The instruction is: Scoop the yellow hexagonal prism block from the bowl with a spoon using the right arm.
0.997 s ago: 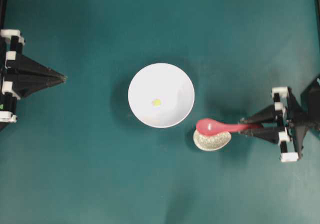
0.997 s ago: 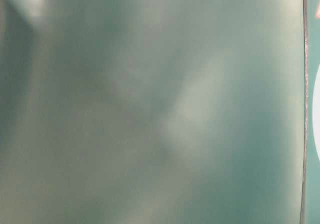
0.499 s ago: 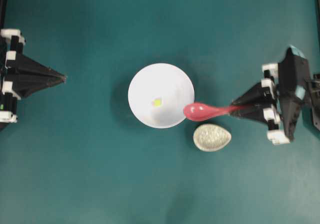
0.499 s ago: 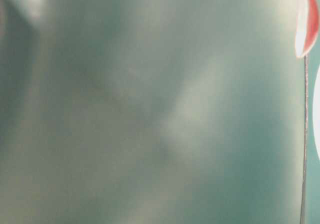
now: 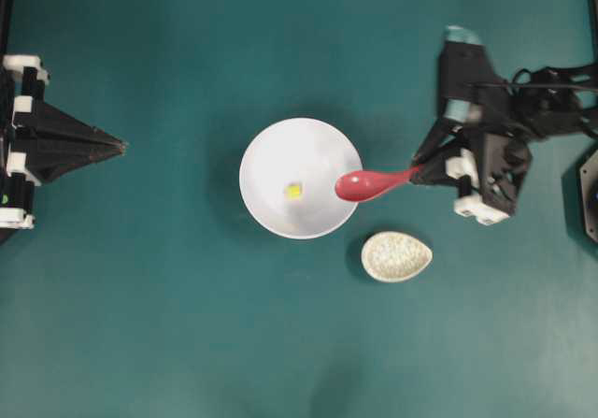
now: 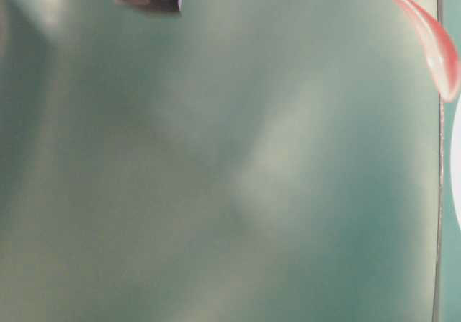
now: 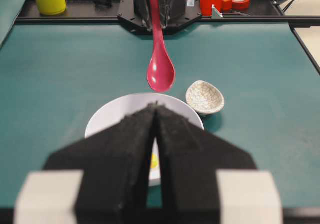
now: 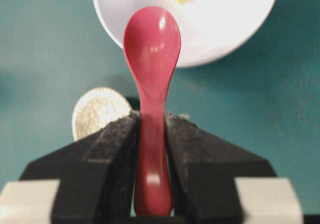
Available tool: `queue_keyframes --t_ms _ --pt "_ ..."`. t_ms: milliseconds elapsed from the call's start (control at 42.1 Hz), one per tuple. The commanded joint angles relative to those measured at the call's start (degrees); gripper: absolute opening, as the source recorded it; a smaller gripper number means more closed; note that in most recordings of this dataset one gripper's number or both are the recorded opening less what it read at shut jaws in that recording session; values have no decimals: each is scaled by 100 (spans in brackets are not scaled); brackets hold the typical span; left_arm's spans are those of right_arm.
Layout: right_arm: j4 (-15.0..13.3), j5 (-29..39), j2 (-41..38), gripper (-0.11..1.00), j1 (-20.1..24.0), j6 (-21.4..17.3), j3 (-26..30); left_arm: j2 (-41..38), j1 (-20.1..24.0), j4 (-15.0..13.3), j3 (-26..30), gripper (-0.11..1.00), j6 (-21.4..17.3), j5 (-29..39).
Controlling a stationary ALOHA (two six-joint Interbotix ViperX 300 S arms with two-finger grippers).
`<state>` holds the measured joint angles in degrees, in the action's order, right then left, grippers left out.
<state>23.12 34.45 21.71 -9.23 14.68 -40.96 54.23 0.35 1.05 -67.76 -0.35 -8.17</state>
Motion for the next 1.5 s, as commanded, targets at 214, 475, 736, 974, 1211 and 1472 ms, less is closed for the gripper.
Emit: queue_keyframes --t_ms 214,475,736,974,1211,1472 --pt "-527 1213 -1046 23 -114 0 1230 -62 9 18 114 0 0 -26" --pt "-650 1556 -1494 23 -105 -9 1749 -62 0 18 114 0 0 -18" --pt "-650 1802 -1793 23 -114 -9 2118 -62 9 18 114 0 0 -18" --pt "-650 1863 -2065 23 -114 -9 2285 -62 9 18 114 0 0 -26" --pt "-659 1811 -2232 23 -114 9 2355 -62 9 18 114 0 0 -18" --pt "-659 1652 -2417 23 -114 35 2355 -62 0 18 114 0 0 -18"
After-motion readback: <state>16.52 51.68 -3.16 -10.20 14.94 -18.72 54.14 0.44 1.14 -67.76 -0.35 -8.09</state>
